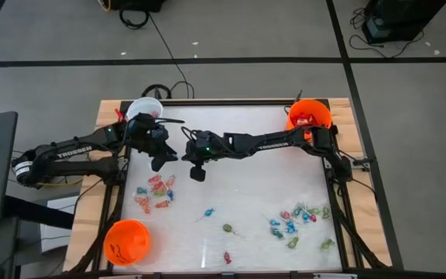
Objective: Sort candy by brand, put in halloween buckets
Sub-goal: Put the blue lollipop into the white bucket
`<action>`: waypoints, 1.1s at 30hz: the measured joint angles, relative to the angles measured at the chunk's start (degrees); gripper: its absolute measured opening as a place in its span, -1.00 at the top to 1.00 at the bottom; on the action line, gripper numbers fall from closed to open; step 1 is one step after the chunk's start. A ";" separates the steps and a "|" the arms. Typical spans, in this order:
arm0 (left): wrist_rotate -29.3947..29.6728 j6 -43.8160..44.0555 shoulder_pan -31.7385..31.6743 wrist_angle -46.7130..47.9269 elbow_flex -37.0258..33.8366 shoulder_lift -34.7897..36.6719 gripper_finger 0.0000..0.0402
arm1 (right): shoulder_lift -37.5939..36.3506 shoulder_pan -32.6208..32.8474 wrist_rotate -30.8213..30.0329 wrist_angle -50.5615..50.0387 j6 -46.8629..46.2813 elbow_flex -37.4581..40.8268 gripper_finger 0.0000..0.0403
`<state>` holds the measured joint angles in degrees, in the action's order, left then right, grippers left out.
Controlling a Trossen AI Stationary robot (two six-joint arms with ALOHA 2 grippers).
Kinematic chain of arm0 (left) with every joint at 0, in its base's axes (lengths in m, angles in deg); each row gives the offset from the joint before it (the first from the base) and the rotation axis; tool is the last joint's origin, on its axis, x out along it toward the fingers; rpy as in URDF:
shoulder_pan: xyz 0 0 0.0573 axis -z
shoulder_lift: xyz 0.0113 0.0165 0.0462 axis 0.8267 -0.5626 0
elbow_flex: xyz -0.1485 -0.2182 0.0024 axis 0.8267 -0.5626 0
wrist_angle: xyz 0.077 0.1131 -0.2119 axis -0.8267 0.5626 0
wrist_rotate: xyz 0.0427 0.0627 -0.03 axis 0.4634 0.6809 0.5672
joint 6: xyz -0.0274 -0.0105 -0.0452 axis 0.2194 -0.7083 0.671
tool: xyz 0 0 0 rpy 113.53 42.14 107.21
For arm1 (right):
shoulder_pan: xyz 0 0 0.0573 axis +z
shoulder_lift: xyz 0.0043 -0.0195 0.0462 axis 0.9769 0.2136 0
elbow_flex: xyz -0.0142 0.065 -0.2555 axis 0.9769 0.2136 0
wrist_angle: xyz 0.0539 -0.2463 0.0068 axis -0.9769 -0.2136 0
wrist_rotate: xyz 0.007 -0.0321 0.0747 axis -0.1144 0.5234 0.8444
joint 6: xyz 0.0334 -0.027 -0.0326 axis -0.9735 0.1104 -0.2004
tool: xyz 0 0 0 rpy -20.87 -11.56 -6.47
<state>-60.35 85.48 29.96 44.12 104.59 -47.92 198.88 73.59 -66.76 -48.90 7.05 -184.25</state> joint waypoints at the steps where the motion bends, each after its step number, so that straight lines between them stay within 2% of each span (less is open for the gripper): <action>1: 0.01 0.00 -0.01 0.00 0.00 0.00 0.36 | 0.00 0.00 0.00 0.09 0.02 0.00 1.00; 4: 0.13 0.03 -0.01 0.00 0.00 0.00 0.60 | 0.00 0.00 0.00 0.66 0.04 0.00 1.00; 5: 0.16 0.08 -0.02 0.03 0.00 0.00 0.61 | 0.00 0.00 -0.01 0.83 0.02 0.00 0.99; 9: 0.23 0.36 -0.02 0.11 0.00 0.02 0.61 | 0.00 -0.09 -0.10 1.30 -0.56 0.02 0.93; 13: 1.74 1.45 -0.04 0.15 0.13 0.02 0.61 | 0.00 -0.34 -0.23 1.57 -0.68 0.02 0.95; 16: 4.61 1.68 -0.13 0.46 1.41 0.02 0.61 | 0.00 -0.70 -0.93 1.59 -2.99 0.02 0.96; 19: 8.16 1.55 -1.38 1.24 3.74 -0.08 0.61 | -0.11 -1.38 -2.43 0.91 -7.62 -0.19 0.86; 27: 20.41 -0.02 -9.08 13.34 13.19 -0.02 0.59 | -0.07 -3.22 -1.29 -8.26 -17.60 -0.02 0.42; 33: 25.88 0.31 -18.89 18.48 18.24 -0.47 0.59 | -0.07 -4.26 -1.10 -12.92 -17.39 0.00 0.32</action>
<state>-34.47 85.79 11.07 62.59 122.83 -48.39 198.81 69.33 -67.86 -61.81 -10.34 -184.25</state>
